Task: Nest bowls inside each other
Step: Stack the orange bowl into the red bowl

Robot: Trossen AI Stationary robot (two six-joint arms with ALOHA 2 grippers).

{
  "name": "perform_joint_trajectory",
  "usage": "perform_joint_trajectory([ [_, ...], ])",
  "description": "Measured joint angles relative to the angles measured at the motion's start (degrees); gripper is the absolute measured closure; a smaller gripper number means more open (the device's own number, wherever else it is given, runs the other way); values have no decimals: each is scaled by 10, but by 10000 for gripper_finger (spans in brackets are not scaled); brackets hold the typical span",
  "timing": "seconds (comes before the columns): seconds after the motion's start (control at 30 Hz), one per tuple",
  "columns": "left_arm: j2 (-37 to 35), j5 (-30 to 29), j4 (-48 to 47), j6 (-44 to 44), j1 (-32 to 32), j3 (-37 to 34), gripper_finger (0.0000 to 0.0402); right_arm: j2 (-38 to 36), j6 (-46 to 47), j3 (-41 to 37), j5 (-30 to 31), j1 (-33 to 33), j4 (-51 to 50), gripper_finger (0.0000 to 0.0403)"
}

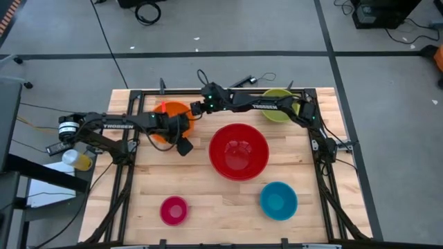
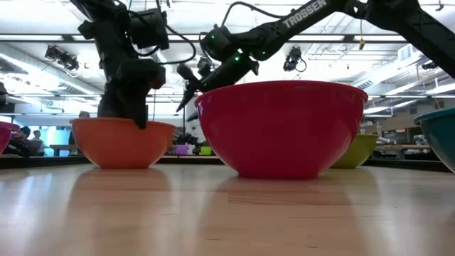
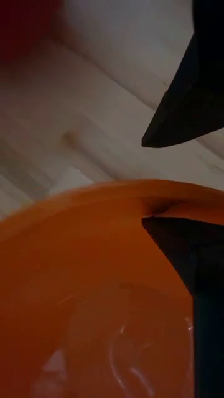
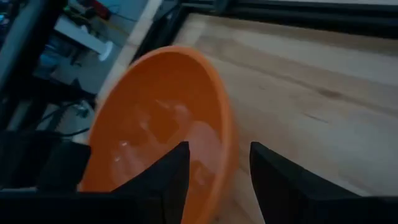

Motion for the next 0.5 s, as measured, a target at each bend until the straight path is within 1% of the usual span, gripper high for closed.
perform_joint_trajectory([
  [0.07, 0, 0, 1, 12, 0, 12, 208, 7, 0, 1, -9, 8, 18, 231],
  [0.13, 0, 1, -5, 27, 0, 22, 208, 17, -1, 1, -10, 18, 15, 231],
  [0.2, 0, 2, -27, 34, 0, 31, 208, 26, -1, 0, -3, 24, 9, 231],
  [0.27, 0, 1, -25, 35, 0, 39, 208, 30, -2, 0, 7, 26, 9, 231],
  [0.33, 0, -2, -34, 37, 1, 40, 208, 36, -3, 1, 20, 28, 21, 231],
  [0.5, 0, 2, -38, 55, 0, 39, 208, 47, 0, 0, 18, 29, 2, 231],
])
